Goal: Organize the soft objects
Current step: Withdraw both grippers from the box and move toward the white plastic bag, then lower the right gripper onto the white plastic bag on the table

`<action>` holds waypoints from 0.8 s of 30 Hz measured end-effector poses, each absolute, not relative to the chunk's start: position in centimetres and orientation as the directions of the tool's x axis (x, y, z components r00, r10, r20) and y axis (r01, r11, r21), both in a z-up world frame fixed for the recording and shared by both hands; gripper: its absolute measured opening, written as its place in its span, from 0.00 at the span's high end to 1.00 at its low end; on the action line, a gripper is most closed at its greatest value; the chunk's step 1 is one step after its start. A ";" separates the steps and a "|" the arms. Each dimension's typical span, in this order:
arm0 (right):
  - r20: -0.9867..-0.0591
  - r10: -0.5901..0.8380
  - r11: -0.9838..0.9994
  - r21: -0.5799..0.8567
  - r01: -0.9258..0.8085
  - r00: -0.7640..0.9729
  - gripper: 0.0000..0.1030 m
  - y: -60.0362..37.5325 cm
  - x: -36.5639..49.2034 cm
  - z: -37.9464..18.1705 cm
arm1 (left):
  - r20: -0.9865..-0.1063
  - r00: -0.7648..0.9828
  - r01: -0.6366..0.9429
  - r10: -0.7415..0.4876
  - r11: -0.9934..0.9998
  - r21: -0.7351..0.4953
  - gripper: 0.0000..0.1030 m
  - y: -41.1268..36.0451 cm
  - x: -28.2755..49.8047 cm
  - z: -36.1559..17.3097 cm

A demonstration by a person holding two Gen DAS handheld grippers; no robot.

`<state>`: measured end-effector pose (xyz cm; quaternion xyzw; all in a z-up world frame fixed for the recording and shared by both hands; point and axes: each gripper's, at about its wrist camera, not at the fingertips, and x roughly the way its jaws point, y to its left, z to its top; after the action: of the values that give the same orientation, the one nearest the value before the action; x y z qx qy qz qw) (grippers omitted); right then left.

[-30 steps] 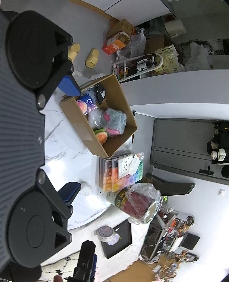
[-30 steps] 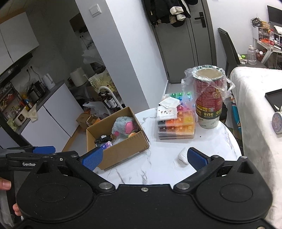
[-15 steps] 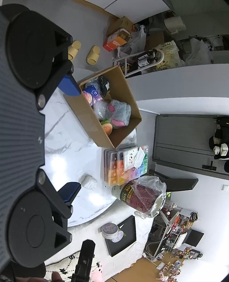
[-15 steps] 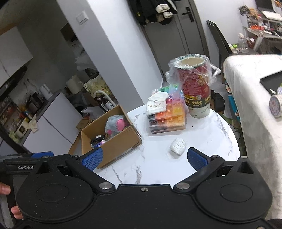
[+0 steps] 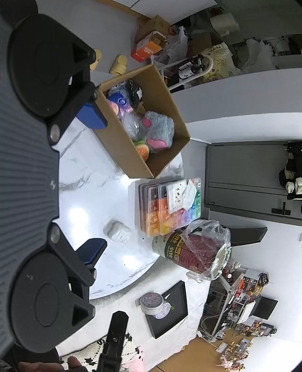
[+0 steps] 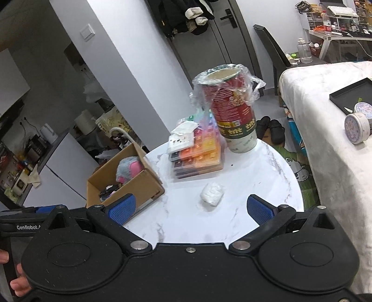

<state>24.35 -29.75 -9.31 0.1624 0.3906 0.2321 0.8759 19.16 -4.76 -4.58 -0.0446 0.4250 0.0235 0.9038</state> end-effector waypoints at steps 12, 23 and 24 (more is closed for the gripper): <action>-0.596 0.548 0.817 0.531 -0.223 0.588 0.04 -31.5 26.4 -12.9 | -0.790 0.613 -0.067 0.007 0.997 -0.043 0.11 -6.5 21.7 -7.3; -0.625 0.552 0.813 0.552 -0.188 0.553 0.20 -30.5 27.8 -16.4 | -0.809 0.587 -0.055 -0.019 0.996 -0.064 0.28 -8.0 24.6 -10.8; -0.629 0.551 0.812 0.555 -0.179 0.548 0.21 -30.5 28.0 -16.7 | -0.811 0.584 -0.056 -0.021 0.996 -0.066 0.29 -8.2 24.8 -11.1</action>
<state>27.97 -30.46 -16.69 0.2190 0.4245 0.2144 0.8520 24.78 -8.17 -11.10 -0.0423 0.4558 0.0099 0.8890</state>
